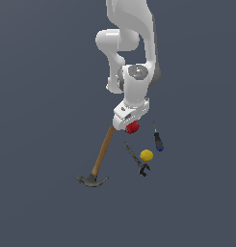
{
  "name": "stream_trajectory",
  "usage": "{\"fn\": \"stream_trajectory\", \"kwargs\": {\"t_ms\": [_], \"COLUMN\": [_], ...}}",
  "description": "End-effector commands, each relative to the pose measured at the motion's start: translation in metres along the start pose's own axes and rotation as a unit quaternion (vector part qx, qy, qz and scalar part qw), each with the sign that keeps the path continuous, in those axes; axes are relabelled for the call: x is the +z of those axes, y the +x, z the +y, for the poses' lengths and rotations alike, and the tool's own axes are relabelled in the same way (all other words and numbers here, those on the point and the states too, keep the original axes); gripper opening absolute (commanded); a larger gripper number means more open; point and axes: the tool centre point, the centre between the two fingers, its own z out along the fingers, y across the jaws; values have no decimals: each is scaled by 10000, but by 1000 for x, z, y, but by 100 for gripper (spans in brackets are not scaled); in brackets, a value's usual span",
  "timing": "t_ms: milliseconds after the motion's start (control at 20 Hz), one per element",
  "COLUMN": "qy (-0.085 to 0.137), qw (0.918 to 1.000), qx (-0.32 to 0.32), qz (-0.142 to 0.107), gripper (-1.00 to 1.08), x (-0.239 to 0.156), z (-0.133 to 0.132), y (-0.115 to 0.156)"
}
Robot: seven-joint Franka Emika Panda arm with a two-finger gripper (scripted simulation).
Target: Pick up a designated object from a clutter of objects.
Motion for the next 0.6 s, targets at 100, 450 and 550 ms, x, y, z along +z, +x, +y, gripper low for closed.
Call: {"fn": "stream_trajectory", "kwargs": {"t_ms": [100, 450, 550], "qy": [-1, 2, 2], "qw": [10000, 10000, 10000], "qx": [-3, -5, -5], "qz": [13, 14, 14], "gripper": [-100, -100, -100], "x": [-34, -93, -111], "z": [10, 29, 35], "y": [9, 25, 29]}}
